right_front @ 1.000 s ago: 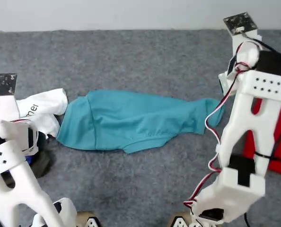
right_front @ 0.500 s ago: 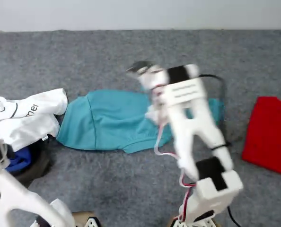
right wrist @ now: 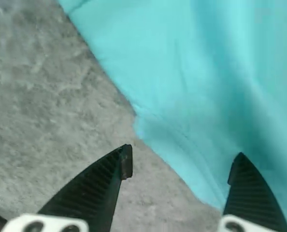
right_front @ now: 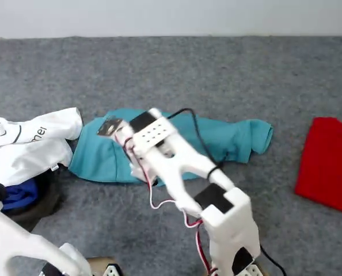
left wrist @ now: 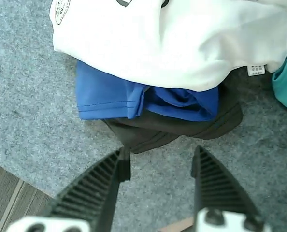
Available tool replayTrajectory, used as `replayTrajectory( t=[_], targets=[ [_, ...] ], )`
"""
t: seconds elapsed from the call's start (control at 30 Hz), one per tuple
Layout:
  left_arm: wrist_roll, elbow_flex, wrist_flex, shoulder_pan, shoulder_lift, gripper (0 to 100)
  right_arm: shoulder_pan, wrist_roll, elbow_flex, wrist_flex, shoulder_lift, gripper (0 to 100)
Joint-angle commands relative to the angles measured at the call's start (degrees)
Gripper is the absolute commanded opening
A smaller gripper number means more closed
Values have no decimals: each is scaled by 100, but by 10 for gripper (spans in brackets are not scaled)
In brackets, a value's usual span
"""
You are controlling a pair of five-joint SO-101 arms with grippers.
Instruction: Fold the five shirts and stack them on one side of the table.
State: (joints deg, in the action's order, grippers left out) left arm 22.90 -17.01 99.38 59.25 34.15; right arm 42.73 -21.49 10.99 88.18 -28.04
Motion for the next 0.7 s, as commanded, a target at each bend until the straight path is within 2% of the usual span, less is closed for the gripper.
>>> replayTrajectory(
  t=[0.0,0.1,0.33,0.57,0.67],
  targets=[
    [53,180,97,26,114,215,110,62,18,-136,-119,321],
    [53,180,97,35,114,214,92,53,18,-119,-374,295],
    [44,110,97,26,114,214,-163,0,18,-110,-822,48],
    [44,-127,97,26,114,214,-998,-53,18,347,-804,31],
    [44,-119,97,26,114,214,-1446,-422,9,840,-725,7]
  ],
)
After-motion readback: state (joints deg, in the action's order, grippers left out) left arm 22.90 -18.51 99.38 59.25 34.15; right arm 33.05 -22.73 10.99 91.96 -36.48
